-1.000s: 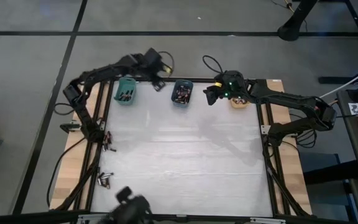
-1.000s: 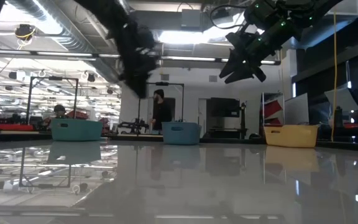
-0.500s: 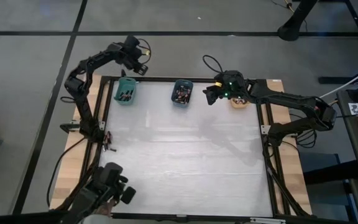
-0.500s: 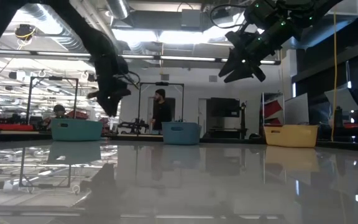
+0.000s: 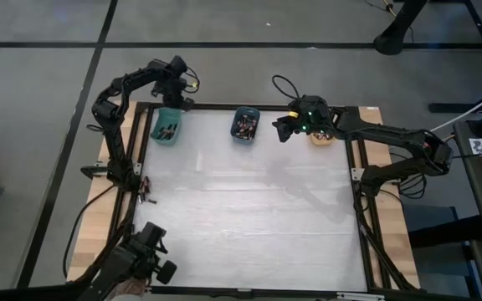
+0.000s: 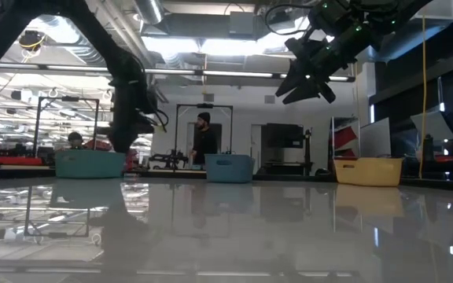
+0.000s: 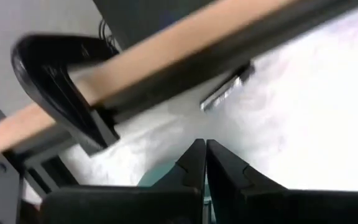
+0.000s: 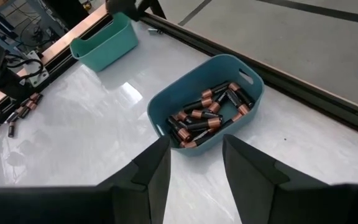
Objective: Sort batteries
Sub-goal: Put the silver battery into the yellow bin
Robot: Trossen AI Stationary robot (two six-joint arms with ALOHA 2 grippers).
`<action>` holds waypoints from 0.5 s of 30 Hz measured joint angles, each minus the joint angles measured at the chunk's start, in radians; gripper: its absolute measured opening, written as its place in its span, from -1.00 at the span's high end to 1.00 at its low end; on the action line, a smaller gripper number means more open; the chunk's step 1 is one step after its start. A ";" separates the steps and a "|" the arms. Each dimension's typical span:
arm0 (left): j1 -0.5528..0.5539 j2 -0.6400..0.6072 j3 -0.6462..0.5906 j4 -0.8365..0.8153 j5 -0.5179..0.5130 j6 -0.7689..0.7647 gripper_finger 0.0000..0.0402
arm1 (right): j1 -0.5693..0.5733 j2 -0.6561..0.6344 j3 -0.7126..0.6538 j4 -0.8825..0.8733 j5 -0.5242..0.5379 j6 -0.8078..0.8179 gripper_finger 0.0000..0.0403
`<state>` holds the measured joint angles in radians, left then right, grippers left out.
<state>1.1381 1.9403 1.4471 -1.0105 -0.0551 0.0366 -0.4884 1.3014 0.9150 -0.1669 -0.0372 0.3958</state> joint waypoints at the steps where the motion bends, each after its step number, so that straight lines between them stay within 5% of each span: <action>1: 0.000 0.000 0.000 -0.014 0.000 0.006 0.98 | 0.000 0.000 0.000 0.000 0.000 0.000 0.27; 8: -0.008 0.002 -0.001 -0.154 0.000 0.075 0.99 | 0.000 0.000 0.000 0.000 0.000 0.000 0.27; 15: -0.018 0.000 -0.001 -0.056 0.004 0.052 0.95 | 0.000 0.000 0.000 0.000 0.000 -0.007 0.27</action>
<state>1.1204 1.9404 1.4464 -1.0661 -0.0508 0.0886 -0.4889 1.3014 0.9150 -0.1669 -0.0368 0.3885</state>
